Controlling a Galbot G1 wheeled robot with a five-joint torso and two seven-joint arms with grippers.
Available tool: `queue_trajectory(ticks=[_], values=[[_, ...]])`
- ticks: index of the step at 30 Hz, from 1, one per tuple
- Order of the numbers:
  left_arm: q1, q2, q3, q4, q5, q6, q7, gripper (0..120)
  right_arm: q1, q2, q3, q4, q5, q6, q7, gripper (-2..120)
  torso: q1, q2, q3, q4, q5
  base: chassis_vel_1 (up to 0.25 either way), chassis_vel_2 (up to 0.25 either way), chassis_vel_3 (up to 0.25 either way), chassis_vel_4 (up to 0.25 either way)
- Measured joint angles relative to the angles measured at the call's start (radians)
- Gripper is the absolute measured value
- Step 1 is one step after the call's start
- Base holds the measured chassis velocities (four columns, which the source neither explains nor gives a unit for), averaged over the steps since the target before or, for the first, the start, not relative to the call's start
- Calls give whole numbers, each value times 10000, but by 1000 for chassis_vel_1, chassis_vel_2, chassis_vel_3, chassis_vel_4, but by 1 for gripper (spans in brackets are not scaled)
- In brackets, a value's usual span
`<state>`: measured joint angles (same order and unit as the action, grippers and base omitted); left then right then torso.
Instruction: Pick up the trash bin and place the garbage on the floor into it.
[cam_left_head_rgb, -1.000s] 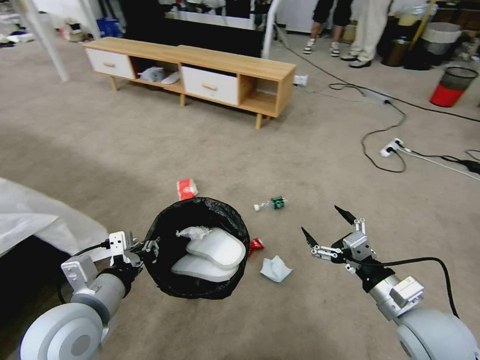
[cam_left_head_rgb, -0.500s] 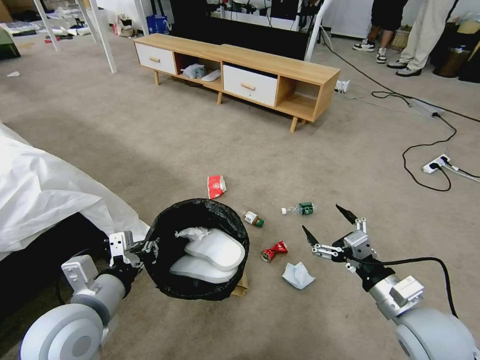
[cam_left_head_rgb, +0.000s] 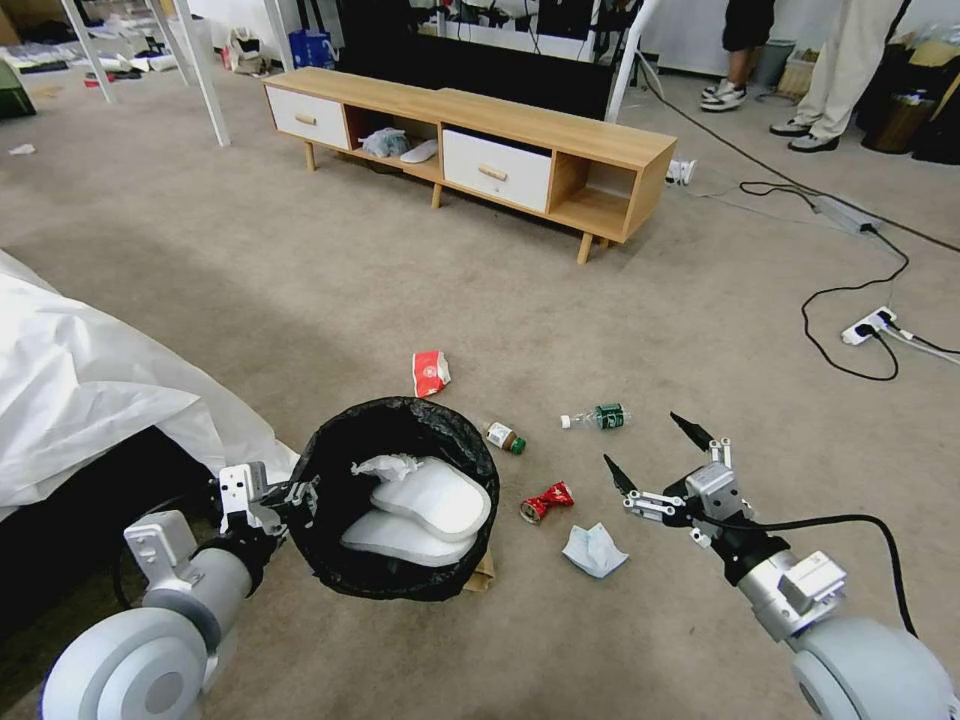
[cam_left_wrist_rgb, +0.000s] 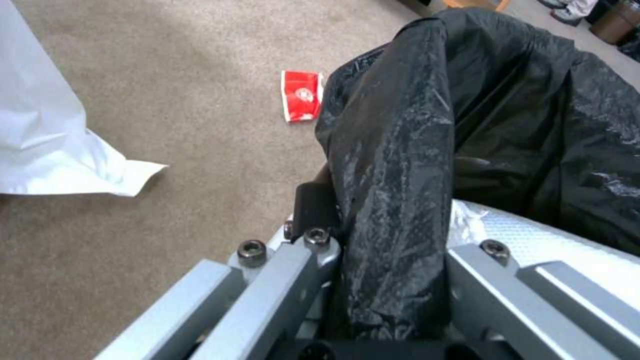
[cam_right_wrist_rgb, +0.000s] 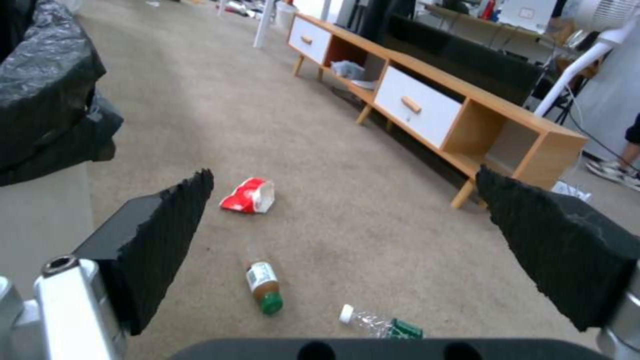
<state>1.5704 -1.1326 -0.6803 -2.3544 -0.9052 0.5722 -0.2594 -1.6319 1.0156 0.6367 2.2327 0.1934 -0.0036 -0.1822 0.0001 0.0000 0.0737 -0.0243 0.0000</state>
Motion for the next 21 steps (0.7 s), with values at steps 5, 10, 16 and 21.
queue_trajectory(ticks=[5,10,16,21], values=[[-5,-30,-9,-47,-62,-20,-8,0,2,-11,16,-6,17,80,-150,100,0,0,1,0,0,0,0,0,0],[-7,-34,-64,-54,-73,-28,-13,0,-1,-11,21,-17,27,123,-180,100,-1,0,1,0,0,0,0,0,0],[-20,-49,-107,-61,-84,-33,-17,0,-9,-13,20,-35,32,135,-179,100,-1,1,2,-1,0,-88,102,87,-76],[-38,-58,-123,-60,-87,-42,-23,0,-7,-23,0,-53,42,116,-123,100,-1,0,6,0,1,-213,199,200,-202]])
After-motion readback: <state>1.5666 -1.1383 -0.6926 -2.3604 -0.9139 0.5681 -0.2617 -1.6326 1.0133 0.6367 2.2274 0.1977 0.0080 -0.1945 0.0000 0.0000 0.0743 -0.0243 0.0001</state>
